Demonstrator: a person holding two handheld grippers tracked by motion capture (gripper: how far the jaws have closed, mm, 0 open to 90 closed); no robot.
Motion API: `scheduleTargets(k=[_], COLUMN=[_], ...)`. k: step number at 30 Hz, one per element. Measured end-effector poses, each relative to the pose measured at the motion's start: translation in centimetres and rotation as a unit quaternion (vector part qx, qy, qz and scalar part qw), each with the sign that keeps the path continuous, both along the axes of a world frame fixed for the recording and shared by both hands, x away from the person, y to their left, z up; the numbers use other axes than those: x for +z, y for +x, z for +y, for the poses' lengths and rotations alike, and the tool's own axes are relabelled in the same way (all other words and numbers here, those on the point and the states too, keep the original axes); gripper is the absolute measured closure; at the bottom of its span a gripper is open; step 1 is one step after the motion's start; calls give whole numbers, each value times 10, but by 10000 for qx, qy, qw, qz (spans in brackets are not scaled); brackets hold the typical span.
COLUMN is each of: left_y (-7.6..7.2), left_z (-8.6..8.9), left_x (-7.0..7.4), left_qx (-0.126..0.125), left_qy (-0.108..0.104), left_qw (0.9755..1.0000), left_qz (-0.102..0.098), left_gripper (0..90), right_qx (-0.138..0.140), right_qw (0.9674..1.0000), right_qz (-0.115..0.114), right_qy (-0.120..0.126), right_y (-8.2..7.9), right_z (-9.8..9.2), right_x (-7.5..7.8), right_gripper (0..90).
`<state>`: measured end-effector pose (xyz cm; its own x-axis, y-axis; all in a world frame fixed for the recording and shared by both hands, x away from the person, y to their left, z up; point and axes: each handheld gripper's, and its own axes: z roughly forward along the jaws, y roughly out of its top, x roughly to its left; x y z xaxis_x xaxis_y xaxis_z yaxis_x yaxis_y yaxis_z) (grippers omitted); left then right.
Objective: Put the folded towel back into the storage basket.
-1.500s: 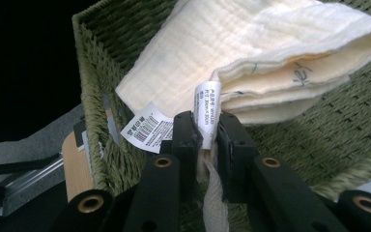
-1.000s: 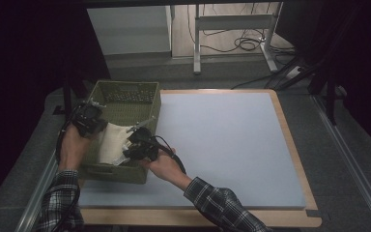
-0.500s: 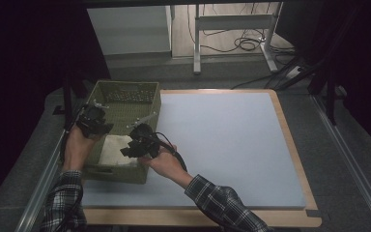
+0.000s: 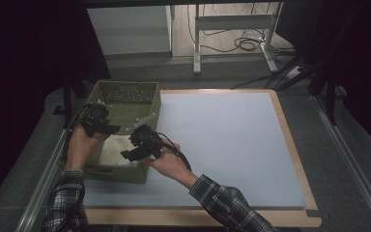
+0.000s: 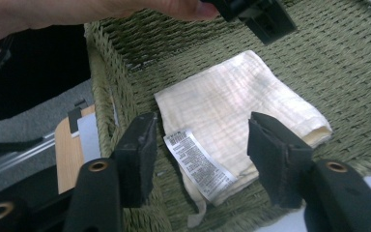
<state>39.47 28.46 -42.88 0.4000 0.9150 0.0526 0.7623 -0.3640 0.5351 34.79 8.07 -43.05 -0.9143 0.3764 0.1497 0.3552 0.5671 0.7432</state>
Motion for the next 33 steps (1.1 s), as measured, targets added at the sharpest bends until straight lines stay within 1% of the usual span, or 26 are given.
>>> scheduleTargets(k=[2, 3, 7, 9, 12, 14, 19, 25, 28, 32, 33], left_y=[1, 2, 3, 4, 4, 5, 6, 8, 10, 13, 13], left_z=[-1, -1, -4, -6, -8, -10, -14, -21, -26, -33, -34], left_x=[-1, -1, -2, -2, -1, 0, 2, 6, 9, 13, 14], left_qx=[-10, -16, -52, -64, -105, -103, -126, -151, -157, -187, -187], left_qy=[-104, -125, -120, -170, -265, -341, -449, -578, -622, -696, -697], left_qw=[9999, 9999, 9998, 9997, 9994, 9991, 9985, 9978, 9976, 9971, 9971], left_qz=[77, 86, 160, 184, 210, 243, 288, 287, 277, 265, 259], left_gripper=[421, 408, 368, 341, 330, 308, 273, 210, 196, 159, 150], right_qx=[26, 48, 56, 50, 37, 55, 15, -10, -55, -59, -64], right_qw=[10000, 10000, 9999, 9998, 9998, 9997, 9995, 9997, 9998, 9997, 9997], right_qz=[-49, -63, -140, -171, -219, -253, -320, -236, -180, -244, -226], right_qy=[-8, -6, -16, -8, 15, 13, -60, -46, -31, -66, -92], right_y=[0, 0, 1, 1, 1, 2, 4, 8, 9, 7, 6], right_z=[-3, -5, -11, -15, -21, -26, -41, -61, -71, -82, -86], right_x=[1, 2, 3, 4, 7, 8, 7, 5, 4, 2, 1], right_gripper=[395, 384, 353, 343, 321, 302, 275, 243, 217, 195, 193])
